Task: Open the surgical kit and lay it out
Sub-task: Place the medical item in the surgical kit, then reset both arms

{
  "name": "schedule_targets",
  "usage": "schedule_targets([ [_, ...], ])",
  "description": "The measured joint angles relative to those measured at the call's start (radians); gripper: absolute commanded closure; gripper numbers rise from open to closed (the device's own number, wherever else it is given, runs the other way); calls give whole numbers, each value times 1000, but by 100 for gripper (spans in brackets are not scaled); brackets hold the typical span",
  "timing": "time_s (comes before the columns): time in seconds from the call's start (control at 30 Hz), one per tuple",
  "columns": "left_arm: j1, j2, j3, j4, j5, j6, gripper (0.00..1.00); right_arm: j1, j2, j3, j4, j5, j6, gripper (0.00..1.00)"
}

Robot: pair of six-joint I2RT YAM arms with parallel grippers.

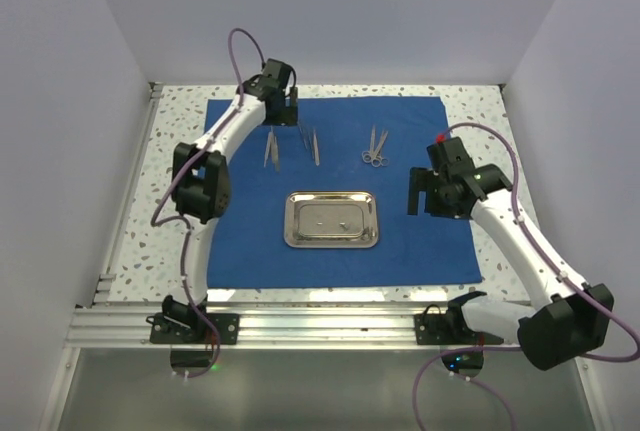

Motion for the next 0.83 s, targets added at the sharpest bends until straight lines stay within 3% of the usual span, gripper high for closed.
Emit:
schedule_targets([
  [0.47, -5, -630, -634, 114, 82, -35, 7, 0, -11, 285, 105, -77, 6, 2],
  [0.83, -16, -828, -885, 117, 97, -67, 7, -1, -96, 181, 249, -142, 101, 2],
])
